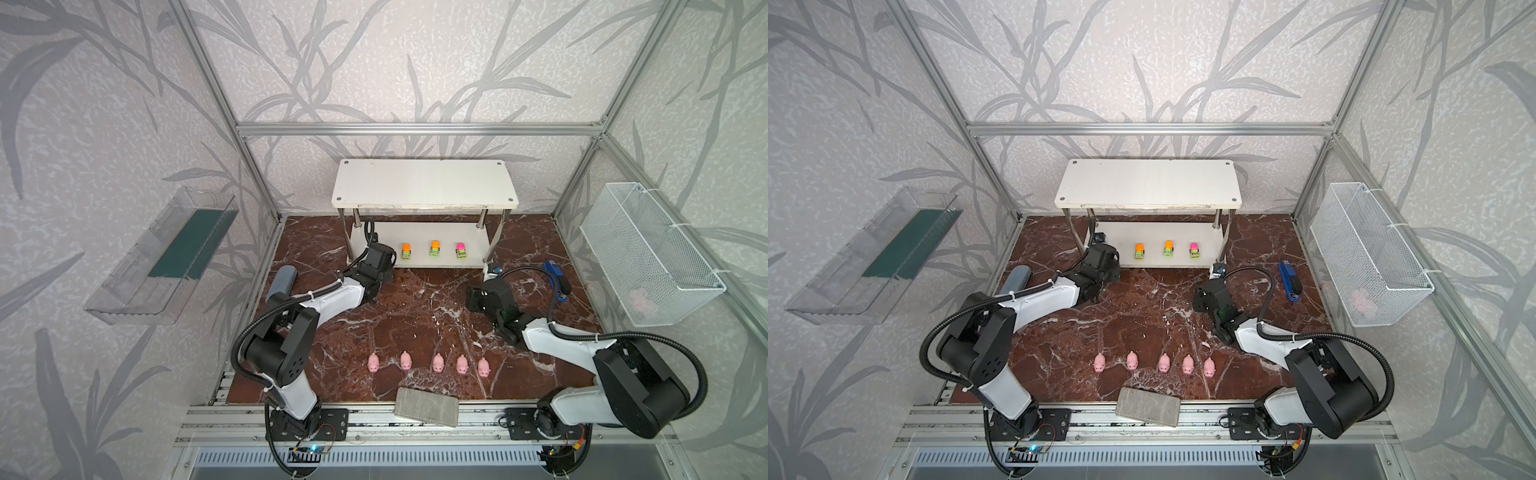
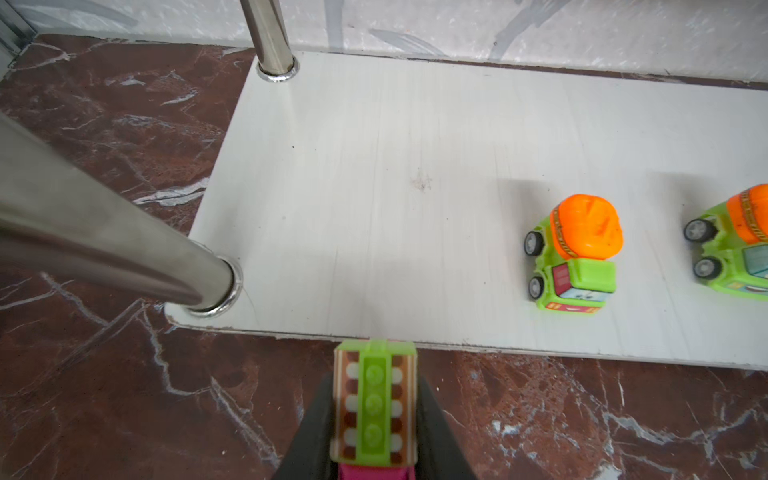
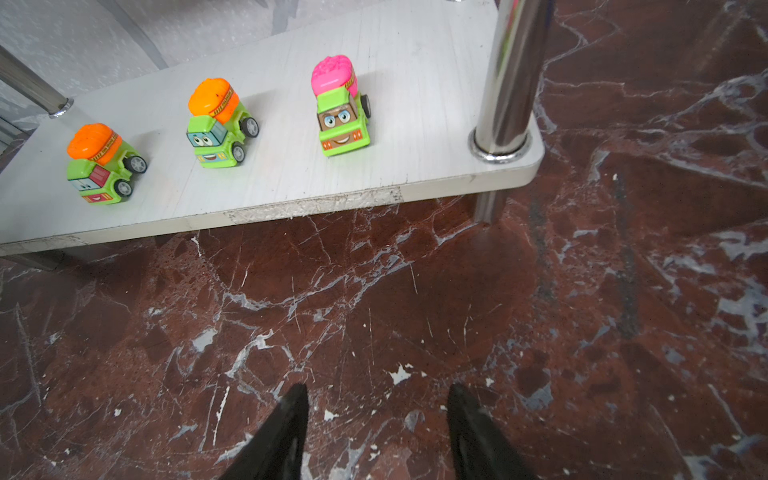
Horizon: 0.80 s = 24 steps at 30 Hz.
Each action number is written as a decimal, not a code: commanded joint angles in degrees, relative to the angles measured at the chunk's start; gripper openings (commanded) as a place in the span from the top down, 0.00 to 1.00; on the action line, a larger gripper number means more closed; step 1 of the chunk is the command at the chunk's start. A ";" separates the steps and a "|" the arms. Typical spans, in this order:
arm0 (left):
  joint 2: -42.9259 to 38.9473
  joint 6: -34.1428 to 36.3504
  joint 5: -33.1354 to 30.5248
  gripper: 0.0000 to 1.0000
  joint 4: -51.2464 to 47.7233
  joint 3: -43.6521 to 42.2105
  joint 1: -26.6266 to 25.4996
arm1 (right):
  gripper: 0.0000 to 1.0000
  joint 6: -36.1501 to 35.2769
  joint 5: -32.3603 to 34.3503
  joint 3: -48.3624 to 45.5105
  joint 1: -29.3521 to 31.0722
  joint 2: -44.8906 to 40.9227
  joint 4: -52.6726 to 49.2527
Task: Place and organize the plastic toys onto the shelf
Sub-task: 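Lift the pink truck and carry it onto the lower shelf with the left gripper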
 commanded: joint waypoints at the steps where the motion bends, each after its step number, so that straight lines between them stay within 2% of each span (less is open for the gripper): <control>1: 1.84 3.33 0.00 0.76 2.35 3.18 0.67 | 0.45 0.00 0.40 -0.38 -0.21 -0.26 0.81; 24: 9.41 6.03 -1.66 0.76 6.01 9.04 2.40 | 0.45 0.05 0.07 0.05 -0.22 1.11 1.10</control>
